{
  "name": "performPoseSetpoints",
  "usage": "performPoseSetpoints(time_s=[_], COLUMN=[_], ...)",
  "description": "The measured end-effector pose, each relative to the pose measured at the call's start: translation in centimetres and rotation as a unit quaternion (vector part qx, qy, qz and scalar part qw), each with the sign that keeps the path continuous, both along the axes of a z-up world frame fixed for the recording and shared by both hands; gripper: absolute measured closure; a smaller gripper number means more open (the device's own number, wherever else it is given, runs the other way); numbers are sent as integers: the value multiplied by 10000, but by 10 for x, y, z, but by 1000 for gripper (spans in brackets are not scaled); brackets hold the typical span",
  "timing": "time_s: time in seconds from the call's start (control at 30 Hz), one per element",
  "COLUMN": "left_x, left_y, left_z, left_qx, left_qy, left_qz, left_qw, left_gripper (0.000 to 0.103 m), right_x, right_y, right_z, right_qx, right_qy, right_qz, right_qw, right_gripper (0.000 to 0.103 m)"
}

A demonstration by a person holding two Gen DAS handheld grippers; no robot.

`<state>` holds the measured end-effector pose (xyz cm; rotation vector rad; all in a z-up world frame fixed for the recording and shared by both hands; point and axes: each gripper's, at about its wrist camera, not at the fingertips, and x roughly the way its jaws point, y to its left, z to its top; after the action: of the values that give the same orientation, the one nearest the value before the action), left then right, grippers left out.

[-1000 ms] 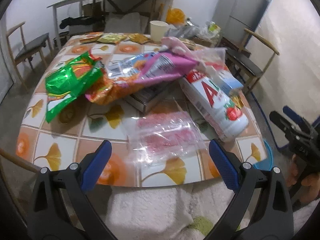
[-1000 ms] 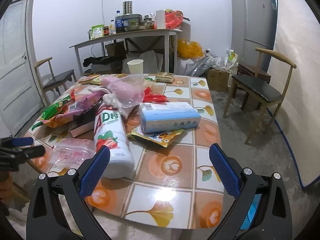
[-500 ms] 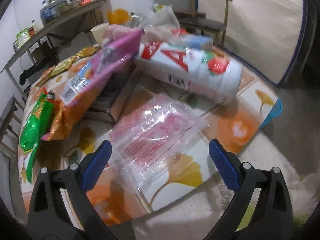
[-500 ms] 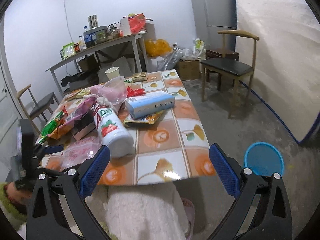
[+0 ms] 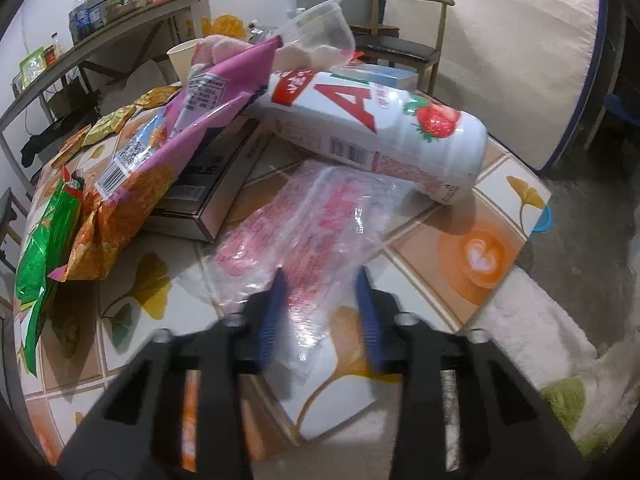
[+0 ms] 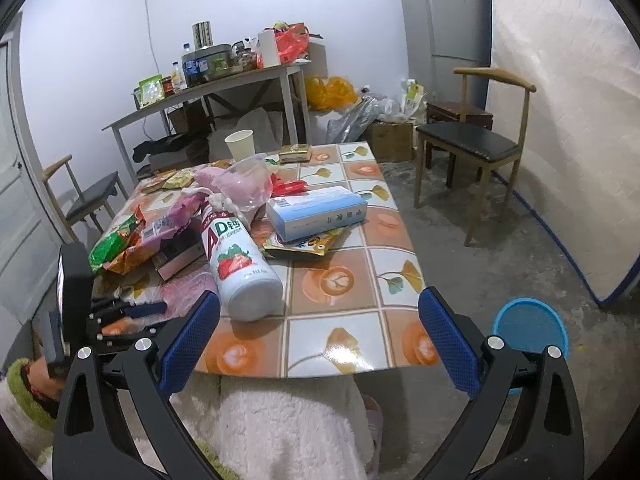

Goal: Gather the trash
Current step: 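Grasp the clear plastic bag with the left gripper while the right gripper grasps the clear cup, then carry the bag and cup over the blue wastebasket and open both grippers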

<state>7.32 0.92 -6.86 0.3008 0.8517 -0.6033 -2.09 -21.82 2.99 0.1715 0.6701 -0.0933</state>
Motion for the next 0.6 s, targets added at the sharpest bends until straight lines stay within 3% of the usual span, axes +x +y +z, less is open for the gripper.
performPoseSetpoints(time_s=[0.13, 0.43, 0.5, 0.6], left_x=[-11, -19, -24, -30], left_y=[-6, 14, 20, 24], left_z=[2, 13, 17, 21], left_qx=[70, -535, -725, -914], left_qy=[-193, -132, -133, -149], left_qz=[-121, 104, 177, 229], left_qw=[9997, 9984, 9971, 9954], left_gripper=[97, 103, 103, 103], right_x=[21, 117, 158, 209], right_y=[-6, -8, -10, -7], right_z=[1, 36, 40, 32], right_qx=[284, 1324, 1672, 1760], right_qy=[29, 33, 292, 739], right_qz=[57, 775, 877, 968], right_qw=[9996, 9882, 9816, 9768], right_gripper=[6, 7, 15, 27])
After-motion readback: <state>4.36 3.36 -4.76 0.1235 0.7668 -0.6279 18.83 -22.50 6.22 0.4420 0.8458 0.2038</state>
